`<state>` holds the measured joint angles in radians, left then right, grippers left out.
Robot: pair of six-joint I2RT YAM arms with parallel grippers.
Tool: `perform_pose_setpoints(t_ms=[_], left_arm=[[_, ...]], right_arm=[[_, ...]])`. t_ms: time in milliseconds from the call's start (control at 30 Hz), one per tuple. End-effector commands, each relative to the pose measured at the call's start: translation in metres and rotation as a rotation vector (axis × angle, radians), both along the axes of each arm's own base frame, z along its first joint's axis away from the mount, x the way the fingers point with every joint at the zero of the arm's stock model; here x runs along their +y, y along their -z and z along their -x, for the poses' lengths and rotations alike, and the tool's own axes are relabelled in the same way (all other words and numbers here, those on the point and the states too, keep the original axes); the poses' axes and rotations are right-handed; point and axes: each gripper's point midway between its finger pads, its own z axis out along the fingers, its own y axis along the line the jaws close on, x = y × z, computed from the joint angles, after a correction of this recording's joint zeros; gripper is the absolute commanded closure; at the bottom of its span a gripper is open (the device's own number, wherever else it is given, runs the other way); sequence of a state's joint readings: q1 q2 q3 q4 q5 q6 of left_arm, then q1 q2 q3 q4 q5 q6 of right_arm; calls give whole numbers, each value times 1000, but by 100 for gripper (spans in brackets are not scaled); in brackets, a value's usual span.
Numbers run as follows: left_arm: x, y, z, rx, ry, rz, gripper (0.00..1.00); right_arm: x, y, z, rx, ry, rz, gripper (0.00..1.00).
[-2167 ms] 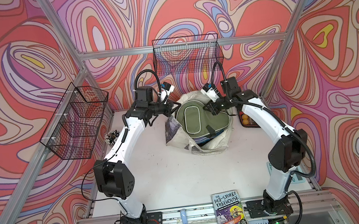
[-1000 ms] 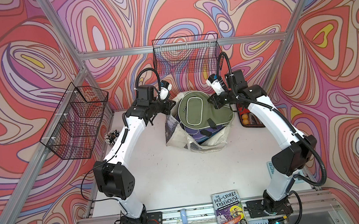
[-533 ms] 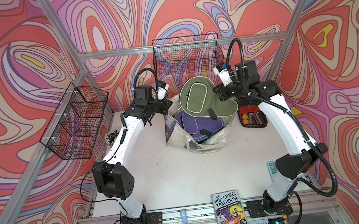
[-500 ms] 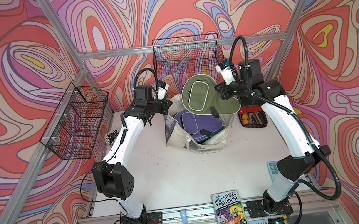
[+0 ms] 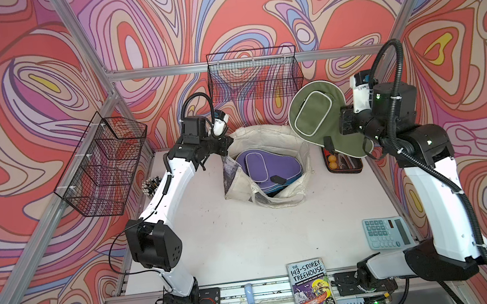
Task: Remove the ping pong set from the canvas bag
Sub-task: Pick up the ping pong set from the canvas bag, then place the ping pong set at the center of the board.
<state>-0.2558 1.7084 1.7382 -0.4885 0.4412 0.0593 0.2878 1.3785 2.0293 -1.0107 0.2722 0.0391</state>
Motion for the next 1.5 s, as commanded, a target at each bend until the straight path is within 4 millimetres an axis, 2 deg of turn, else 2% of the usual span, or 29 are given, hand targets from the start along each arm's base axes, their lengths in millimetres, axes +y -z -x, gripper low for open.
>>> perform_pose_setpoints(t_ms=[0,100,233,400,433,533,633,833,933,1200,1467], left_arm=[[10,-45,9,-131,-5,7,100],[13,-43,9,-131,-13,0,100],[21,-43,10,-133,-35,5,100],[28,-43,13,-142,-39,44,100],[28,-41,14,-139,-38,47,100],[27,-41,15,-140,-33,55,100],[26,-42,16,-141,-26,60,100],[26,-42,16,-140,-26,63,100],[26,-42,17,-137,-25,61,100],[28,-40,18,-135,-30,49,100],[27,-41,16,-133,-27,59,100]], right_arm=[[-36,8,21,14,186,-13,100],[-57,29,31,59,293,-15,100],[-82,70,37,127,408,-33,100],[-113,130,29,205,482,-129,100],[-118,148,25,225,484,-163,100],[-123,185,17,269,497,-222,100],[-125,213,13,301,512,-274,100],[-126,267,17,369,529,-388,100],[-130,292,27,413,568,-402,100],[-154,334,61,530,676,-433,100],[-155,365,64,606,671,-438,100]])
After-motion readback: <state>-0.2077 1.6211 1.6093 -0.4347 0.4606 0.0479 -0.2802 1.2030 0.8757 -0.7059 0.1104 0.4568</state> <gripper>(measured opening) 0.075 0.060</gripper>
